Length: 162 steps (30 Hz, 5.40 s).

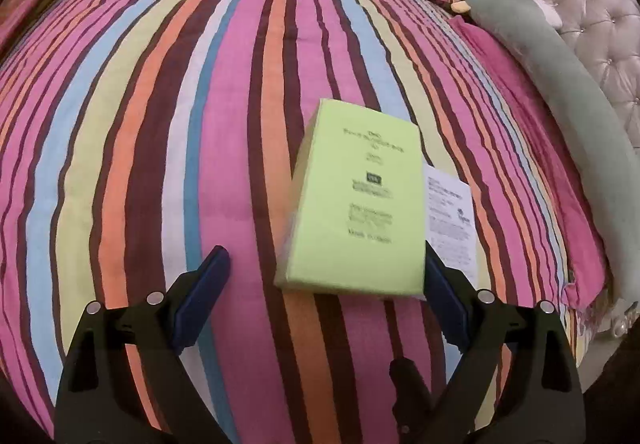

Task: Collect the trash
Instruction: 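Grasp light-green DHC box with left tool while right tool grasps white printed box, then carry green box and white box with both tools over the wastebasket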

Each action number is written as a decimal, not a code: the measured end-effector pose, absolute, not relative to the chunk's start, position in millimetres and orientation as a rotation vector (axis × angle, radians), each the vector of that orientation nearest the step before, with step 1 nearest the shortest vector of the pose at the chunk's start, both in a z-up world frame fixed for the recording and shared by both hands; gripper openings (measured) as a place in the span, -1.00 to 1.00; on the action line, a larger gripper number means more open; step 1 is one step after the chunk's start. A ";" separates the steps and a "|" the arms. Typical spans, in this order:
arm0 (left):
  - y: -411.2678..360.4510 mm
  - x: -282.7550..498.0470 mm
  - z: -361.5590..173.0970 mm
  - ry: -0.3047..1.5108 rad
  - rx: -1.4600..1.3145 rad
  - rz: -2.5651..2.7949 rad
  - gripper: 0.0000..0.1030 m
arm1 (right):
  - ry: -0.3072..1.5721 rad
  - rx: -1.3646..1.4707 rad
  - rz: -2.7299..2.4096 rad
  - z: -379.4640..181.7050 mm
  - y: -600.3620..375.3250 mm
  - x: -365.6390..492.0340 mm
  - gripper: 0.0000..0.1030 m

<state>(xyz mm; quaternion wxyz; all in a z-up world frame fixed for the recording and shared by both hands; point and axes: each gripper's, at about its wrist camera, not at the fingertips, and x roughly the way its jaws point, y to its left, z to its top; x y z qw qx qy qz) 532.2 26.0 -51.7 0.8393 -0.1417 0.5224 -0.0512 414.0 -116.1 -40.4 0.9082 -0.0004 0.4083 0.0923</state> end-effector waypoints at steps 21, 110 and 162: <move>34.1 566.7 -59.7 1.103 -0.173 -0.002 0.42 | 0.847 -0.040 0.138 -46.7 -98.0 462.0 0.82; 29.8 137.1 -36.0 1.035 -0.165 -0.047 0.21 | 0.903 0.133 0.165 -9.4 -184.1 155.8 -0.07; -6.9 45.4 -162.0 1.507 -0.166 -0.173 0.21 | 1.509 0.405 0.236 -150.9 -197.8 78.3 -0.07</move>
